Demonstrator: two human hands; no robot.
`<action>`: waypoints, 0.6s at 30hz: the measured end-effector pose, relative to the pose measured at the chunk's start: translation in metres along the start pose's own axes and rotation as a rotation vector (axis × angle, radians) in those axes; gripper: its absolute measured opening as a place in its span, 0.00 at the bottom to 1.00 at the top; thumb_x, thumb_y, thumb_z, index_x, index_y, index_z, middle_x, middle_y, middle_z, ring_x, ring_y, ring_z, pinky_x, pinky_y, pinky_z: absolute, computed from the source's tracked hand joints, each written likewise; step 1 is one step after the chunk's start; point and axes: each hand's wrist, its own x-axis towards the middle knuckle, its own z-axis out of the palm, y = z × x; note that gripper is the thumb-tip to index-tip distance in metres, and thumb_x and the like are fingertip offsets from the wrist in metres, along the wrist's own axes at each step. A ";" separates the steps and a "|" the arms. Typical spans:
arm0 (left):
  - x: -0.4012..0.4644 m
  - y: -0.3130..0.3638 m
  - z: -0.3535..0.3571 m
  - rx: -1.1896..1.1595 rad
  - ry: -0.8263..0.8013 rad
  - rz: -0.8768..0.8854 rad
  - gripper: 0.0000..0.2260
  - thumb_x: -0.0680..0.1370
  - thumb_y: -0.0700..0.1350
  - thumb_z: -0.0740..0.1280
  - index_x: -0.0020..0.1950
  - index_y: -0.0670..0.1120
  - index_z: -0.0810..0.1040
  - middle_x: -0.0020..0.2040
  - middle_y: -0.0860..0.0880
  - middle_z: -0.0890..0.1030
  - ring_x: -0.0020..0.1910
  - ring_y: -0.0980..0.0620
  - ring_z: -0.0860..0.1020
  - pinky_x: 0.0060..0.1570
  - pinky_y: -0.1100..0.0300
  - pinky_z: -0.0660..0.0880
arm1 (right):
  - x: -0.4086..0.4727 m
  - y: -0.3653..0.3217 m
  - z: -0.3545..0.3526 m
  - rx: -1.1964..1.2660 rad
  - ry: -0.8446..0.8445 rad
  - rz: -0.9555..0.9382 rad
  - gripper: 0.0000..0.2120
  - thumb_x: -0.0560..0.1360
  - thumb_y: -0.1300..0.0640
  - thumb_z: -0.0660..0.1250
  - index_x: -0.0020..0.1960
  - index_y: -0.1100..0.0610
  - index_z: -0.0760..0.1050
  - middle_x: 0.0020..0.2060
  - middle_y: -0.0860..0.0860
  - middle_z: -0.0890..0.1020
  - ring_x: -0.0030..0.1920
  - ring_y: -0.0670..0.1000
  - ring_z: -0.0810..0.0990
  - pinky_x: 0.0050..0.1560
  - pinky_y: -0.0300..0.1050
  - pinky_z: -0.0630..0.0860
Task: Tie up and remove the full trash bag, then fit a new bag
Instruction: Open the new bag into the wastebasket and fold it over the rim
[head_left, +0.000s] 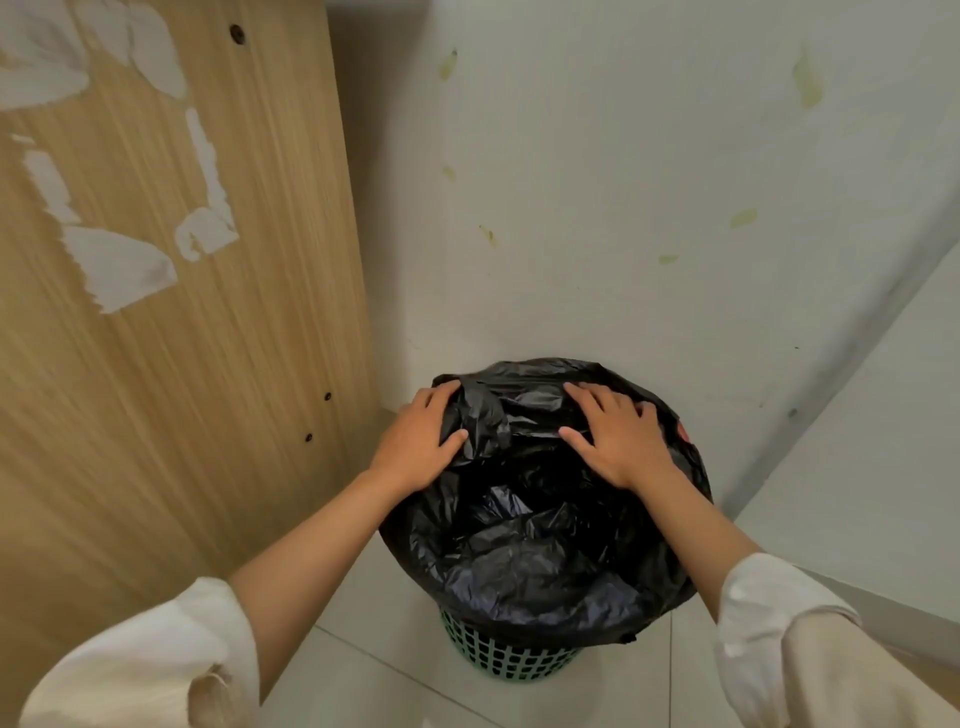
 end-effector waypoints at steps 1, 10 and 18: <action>0.001 -0.003 -0.001 -0.058 -0.014 -0.048 0.31 0.78 0.55 0.63 0.76 0.50 0.55 0.72 0.45 0.67 0.68 0.45 0.69 0.65 0.53 0.68 | 0.001 0.003 0.001 -0.005 -0.006 0.045 0.31 0.78 0.36 0.49 0.78 0.45 0.49 0.75 0.52 0.61 0.72 0.57 0.64 0.68 0.59 0.61; 0.002 -0.009 -0.007 -0.395 -0.128 -0.396 0.30 0.76 0.65 0.58 0.69 0.45 0.70 0.65 0.47 0.75 0.62 0.47 0.74 0.58 0.59 0.69 | 0.014 0.031 -0.003 0.279 -0.125 0.364 0.29 0.79 0.35 0.46 0.63 0.55 0.71 0.61 0.59 0.78 0.61 0.61 0.76 0.56 0.53 0.72; -0.002 -0.002 -0.017 -0.626 -0.218 -0.728 0.34 0.80 0.64 0.42 0.73 0.41 0.66 0.72 0.40 0.68 0.72 0.41 0.66 0.72 0.49 0.59 | 0.005 0.040 -0.006 0.625 0.068 0.550 0.21 0.80 0.44 0.53 0.55 0.60 0.75 0.60 0.63 0.77 0.60 0.62 0.74 0.58 0.52 0.70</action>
